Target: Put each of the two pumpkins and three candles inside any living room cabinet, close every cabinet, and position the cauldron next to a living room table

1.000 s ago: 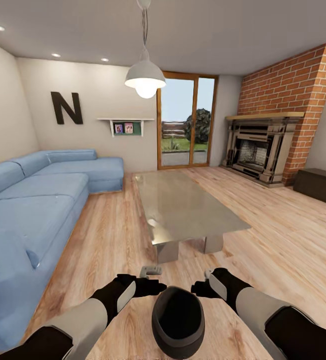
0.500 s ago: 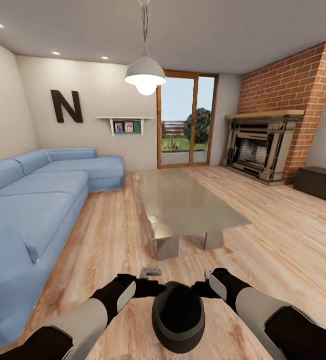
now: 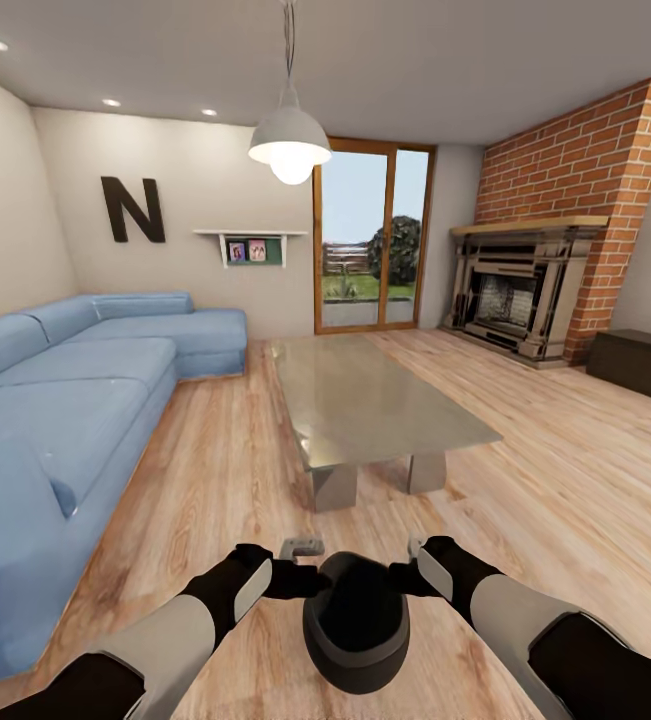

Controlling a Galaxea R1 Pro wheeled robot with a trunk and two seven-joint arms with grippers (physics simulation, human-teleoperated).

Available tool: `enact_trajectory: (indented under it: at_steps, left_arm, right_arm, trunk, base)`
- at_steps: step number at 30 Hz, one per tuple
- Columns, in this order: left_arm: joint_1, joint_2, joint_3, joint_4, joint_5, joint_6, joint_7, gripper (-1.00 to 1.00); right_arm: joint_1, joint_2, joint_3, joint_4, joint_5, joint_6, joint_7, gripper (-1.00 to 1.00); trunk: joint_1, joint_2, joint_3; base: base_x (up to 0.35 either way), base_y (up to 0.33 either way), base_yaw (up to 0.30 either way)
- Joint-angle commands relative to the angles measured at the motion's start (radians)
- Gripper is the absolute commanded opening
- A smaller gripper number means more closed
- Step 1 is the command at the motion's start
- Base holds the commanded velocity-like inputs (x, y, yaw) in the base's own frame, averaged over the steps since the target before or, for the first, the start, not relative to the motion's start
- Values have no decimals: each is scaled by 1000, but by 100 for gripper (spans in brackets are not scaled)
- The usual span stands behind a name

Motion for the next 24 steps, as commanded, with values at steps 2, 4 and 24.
enact_trajectory:
  at_steps: [2, 4, 24]
  left_arm:
    - [-1, 0, -1, -1, 3, 4, 0, 100]
    - [-1, 0, -1, -3, 3, 0, 0, 100]
    - [-1, 0, 1, -15, 4, -2, 76, 100]
  right_arm:
    - [0, 0, 7, -2, -10, 4, -7, 100]
    - [0, 0, 7, -2, -10, 4, -7, 100]
    - [1, 0, 7, 2, -9, 4, -7, 100]
  trunk:
    - [8, -15, -7]
    - [15, -29, -14]
    - [16, -29, -21]
  base:
    - [0, 0, 0]
    - [0, 0, 0]
    - [54, 10, 0]
